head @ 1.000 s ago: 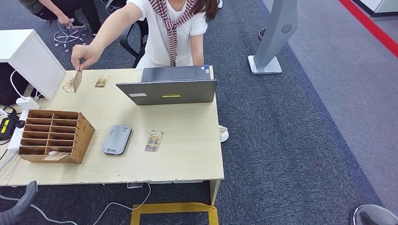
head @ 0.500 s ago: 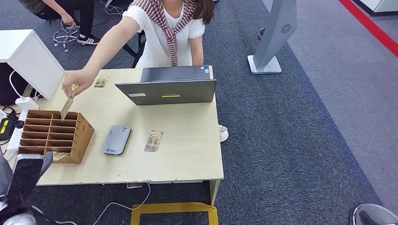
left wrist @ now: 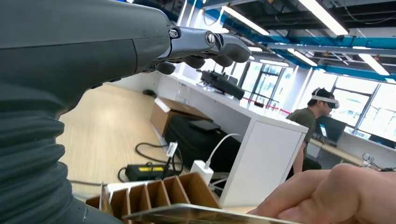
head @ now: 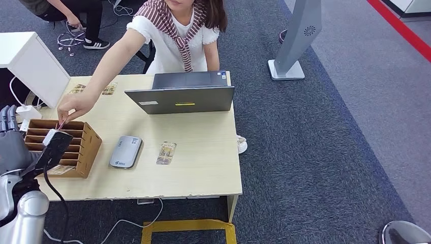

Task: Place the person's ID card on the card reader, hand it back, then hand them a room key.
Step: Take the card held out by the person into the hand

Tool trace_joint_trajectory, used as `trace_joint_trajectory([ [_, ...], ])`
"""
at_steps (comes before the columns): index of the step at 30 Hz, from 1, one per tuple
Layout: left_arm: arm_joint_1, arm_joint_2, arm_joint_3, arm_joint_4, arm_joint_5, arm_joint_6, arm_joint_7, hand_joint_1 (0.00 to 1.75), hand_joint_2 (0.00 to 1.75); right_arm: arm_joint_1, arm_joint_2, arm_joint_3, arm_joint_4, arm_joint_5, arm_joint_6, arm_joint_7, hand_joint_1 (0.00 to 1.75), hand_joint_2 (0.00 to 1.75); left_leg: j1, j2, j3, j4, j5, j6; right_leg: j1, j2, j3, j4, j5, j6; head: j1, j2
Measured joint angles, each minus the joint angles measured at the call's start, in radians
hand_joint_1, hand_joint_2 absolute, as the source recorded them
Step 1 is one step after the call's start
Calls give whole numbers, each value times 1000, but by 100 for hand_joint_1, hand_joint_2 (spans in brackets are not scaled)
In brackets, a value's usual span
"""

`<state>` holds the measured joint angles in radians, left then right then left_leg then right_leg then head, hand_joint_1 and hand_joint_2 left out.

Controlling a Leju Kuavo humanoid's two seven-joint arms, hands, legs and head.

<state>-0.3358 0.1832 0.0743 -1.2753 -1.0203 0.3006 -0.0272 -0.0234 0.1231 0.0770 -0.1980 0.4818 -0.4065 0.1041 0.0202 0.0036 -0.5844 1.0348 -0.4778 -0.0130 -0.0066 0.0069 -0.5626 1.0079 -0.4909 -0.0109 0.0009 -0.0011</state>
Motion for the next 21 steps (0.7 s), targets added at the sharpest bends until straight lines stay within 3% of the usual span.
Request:
trace_joint_trajectory([
  [11, -176, 74, -82, 210, -221, 43, 100, 0, 175, -7, 14, 37, 0, 54, 12, 11, 0, 175, 0, 1, 0, 0, 0, 0, 0, 1, 0, 1, 0, 0, 0, 0],
  [21, -224, 100, -106, 272, -296, 49, 137, 0, 175, -9, 19, 51, 0, 73, 15, 15, 0, 175, 0, 1, 0, 0, 0, -1, 0, 1, -1, 1, 0, 0, 0, 0],
])
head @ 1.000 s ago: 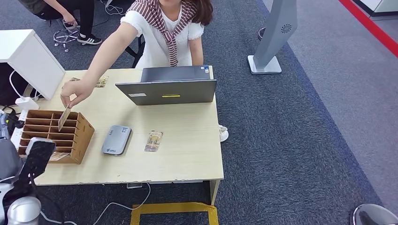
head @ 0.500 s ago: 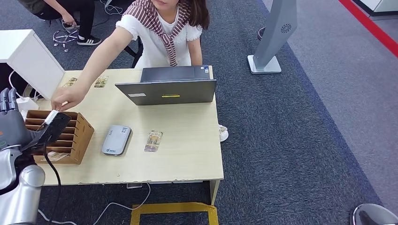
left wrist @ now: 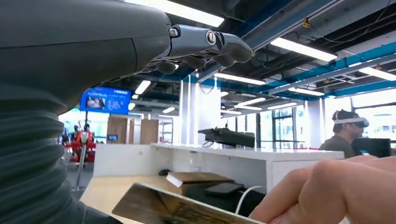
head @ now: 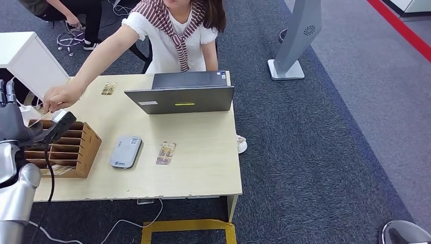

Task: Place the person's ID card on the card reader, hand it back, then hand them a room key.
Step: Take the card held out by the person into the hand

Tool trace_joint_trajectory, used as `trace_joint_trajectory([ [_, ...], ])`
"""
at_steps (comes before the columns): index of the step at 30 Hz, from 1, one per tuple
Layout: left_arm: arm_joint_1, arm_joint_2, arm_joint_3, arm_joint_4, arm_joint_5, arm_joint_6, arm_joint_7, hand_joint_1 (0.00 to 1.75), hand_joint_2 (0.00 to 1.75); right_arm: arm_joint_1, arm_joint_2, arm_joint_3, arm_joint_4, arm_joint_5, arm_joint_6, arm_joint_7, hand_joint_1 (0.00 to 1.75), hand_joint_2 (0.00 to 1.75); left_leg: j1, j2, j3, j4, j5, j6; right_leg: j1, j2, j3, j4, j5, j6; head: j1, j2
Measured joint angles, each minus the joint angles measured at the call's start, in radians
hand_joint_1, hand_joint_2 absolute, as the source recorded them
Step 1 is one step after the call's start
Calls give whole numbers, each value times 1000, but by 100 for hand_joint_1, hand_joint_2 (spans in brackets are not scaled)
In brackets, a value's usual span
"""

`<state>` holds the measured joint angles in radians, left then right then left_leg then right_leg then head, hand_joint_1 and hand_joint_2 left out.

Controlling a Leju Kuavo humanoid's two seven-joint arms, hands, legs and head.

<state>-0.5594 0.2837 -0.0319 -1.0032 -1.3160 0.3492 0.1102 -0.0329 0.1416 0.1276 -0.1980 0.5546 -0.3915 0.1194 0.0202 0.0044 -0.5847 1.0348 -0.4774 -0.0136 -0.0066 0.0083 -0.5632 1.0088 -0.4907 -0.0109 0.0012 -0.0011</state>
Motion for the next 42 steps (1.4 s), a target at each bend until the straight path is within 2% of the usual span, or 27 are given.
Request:
trace_joint_trajectory([
  [1, -16, 9, -8, 19, -31, 1, 16, 0, 175, 0, 2, 2, 0, 9, 2, 1, 0, 175, 0, 0, 0, 0, 0, 0, 0, 0, 0, 0, 0, 0, 0, 0],
  [5, -92, 53, -56, 105, -176, 0, 92, 175, 175, -3, 8, 22, 0, 45, 14, 3, 0, 175, 0, 1, 0, 0, 0, 0, 0, 1, 0, 0, 0, 0, 0, 0],
  [18, -113, 64, -86, 158, -182, -7, 85, 175, 175, -3, 8, 24, 1, 45, 15, 4, 0, 175, 0, 1, 0, 0, 0, 0, 0, 1, 0, 0, 0, 0, 0, 0],
  [42, -117, 65, -92, 160, -175, -23, 85, 175, 175, -3, 8, 24, 3, 45, 13, 4, 0, 175, 0, 0, 0, 0, 0, 0, 0, 1, 0, 0, 0, 0, 0, 0],
])
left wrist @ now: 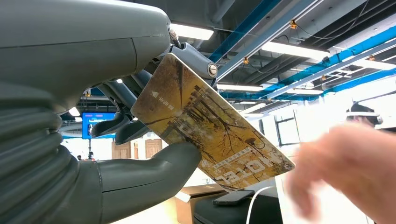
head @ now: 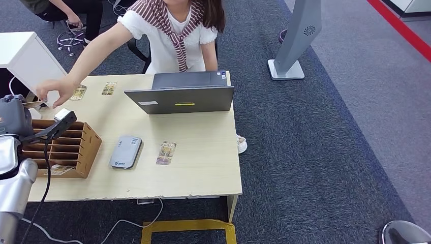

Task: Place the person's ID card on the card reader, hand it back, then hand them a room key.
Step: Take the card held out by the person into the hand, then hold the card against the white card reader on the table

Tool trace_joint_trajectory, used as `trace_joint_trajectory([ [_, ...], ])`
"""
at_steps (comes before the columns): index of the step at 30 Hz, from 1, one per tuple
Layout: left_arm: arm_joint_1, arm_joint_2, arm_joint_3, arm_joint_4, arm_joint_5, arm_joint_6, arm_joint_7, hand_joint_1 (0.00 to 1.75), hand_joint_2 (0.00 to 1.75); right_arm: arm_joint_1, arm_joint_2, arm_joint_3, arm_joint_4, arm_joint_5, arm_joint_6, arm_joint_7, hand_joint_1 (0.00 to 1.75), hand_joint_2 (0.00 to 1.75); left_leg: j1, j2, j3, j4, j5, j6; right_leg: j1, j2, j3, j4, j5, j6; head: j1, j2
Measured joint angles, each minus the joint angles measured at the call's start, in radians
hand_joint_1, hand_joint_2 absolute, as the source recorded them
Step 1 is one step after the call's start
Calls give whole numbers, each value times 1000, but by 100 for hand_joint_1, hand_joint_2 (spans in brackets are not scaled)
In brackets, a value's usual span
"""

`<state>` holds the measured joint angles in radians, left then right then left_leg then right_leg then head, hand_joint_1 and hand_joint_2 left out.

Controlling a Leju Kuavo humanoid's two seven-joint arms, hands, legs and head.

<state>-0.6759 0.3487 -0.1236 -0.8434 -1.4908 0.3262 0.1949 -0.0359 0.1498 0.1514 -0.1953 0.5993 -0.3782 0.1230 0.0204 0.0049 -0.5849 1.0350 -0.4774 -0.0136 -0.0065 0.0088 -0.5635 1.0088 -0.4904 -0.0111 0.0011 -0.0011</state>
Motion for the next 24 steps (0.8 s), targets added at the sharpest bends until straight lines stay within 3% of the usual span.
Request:
trace_joint_trajectory([
  [12, 12, -4, -1, -12, 40, 23, -30, 175, 175, 0, 0, 0, 1, 2, -2, 0, 0, 175, 0, 0, 0, 0, 0, 0, 0, 0, 0, 0, 0, 0, 0, 0],
  [24, 125, -82, -68, -203, 60, 46, -69, 175, 175, 0, 0, -1, 2, 14, -7, -1, 0, 175, 0, 0, 0, 1, 0, 0, 0, 0, 0, 0, 1, 1, 0, 0],
])
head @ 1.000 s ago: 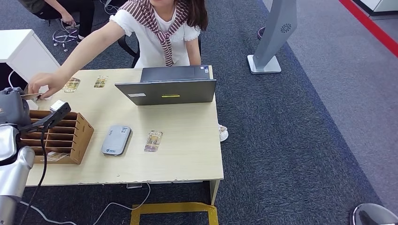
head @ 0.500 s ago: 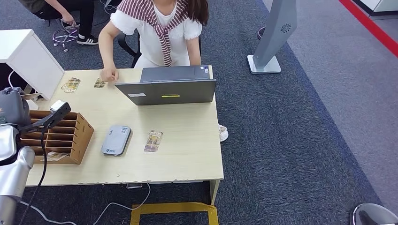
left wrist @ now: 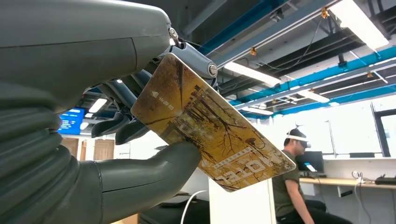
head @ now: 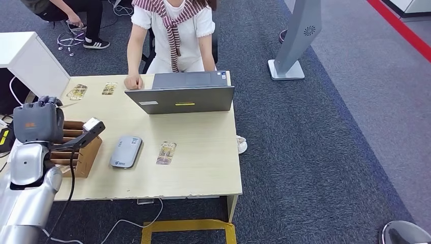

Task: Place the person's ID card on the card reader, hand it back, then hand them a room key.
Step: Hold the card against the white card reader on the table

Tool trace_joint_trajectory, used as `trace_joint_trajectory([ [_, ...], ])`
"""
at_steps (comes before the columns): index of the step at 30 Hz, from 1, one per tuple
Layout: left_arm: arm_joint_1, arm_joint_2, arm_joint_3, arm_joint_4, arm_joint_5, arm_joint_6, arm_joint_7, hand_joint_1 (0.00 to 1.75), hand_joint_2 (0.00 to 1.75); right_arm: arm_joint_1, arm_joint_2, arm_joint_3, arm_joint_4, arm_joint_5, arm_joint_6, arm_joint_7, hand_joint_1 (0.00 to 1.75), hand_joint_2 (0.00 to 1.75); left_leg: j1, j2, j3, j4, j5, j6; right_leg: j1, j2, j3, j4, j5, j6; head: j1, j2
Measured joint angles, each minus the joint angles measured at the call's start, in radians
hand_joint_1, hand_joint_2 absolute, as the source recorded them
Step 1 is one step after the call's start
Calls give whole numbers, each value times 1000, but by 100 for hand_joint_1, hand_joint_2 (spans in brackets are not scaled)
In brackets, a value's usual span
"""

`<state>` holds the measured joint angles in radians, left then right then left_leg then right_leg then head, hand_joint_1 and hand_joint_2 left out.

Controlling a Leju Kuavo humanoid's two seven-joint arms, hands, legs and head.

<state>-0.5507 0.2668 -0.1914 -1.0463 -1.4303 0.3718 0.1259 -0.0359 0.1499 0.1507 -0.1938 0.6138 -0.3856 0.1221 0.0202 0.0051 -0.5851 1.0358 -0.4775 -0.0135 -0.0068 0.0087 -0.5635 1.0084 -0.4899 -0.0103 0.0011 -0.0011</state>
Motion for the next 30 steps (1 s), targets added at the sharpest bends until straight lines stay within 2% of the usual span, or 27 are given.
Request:
trace_joint_trajectory([
  [5, 7, -15, -12, -21, -6, -9, -14, 175, 175, 0, 0, 0, 0, 1, 0, 0, 0, 175, 0, 0, 0, 0, 0, 0, 0, 0, 0, 0, 0, 0, 0, 0],
  [12, 34, -71, -83, -26, -51, -43, 13, 175, 175, -1, 1, 0, 0, 7, 1, 1, 0, 175, 0, 0, 0, 0, 0, 0, 0, 0, 0, 0, 1, 1, 0, 0],
  [18, 40, -84, -105, -26, -51, -50, 18, 175, 175, -1, 1, 0, 0, 16, 4, 2, 0, 175, 0, 0, 0, 1, 0, 0, 0, 0, 0, 0, 1, 1, 0, 0],
  [21, 41, -88, -110, -22, -44, -107, 28, 175, 175, -1, 1, 0, 0, 19, 6, 5, 0, 175, 0, 0, 0, 1, 0, 0, 0, 0, 0, 0, 1, 1, 0, 0],
  [23, 43, -90, -116, -3, -40, -150, 39, 175, 175, -1, 1, 0, 0, 21, 8, 10, 0, 175, 0, 0, 0, 1, 0, 0, 0, 0, 0, 0, 1, 1, 0, 0],
  [30, 49, -103, -143, 98, -34, -160, 54, 175, 175, -3, 2, 0, 0, 27, 9, 17, 0, 175, 0, 0, 0, 1, 0, 0, 0, 0, 0, 0, 1, 1, 0, 0],
])
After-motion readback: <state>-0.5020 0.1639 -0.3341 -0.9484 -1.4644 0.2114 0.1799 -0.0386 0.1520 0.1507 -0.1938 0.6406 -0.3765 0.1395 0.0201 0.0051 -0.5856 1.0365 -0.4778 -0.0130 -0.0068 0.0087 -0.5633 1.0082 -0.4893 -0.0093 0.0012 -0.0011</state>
